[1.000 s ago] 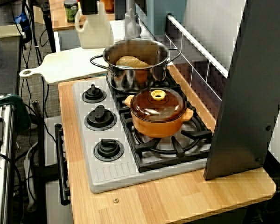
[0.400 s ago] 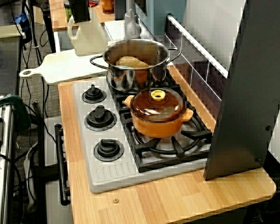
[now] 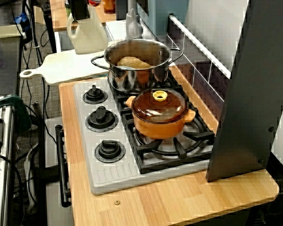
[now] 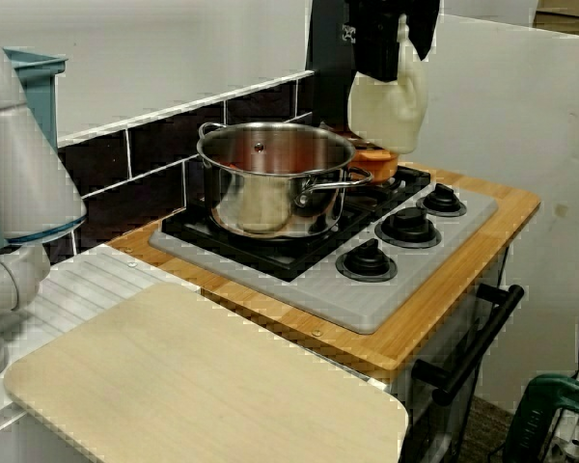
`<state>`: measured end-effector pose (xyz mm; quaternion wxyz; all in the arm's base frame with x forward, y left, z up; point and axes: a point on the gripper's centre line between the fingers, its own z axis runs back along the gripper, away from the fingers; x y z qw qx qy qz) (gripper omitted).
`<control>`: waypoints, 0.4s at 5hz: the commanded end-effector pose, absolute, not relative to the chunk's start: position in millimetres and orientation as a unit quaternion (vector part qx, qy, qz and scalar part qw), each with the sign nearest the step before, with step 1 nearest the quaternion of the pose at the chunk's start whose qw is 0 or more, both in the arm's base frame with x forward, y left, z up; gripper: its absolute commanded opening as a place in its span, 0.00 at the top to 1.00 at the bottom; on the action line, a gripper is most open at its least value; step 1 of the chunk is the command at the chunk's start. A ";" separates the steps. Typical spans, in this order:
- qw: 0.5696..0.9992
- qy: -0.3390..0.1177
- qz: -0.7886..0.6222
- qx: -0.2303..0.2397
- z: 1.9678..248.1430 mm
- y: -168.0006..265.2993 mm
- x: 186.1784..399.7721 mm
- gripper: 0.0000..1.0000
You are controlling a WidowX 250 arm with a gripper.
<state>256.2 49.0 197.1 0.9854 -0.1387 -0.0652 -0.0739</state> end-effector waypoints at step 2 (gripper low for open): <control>0.981 -0.177 -0.017 -0.084 224.3 56.9 250.9 1.00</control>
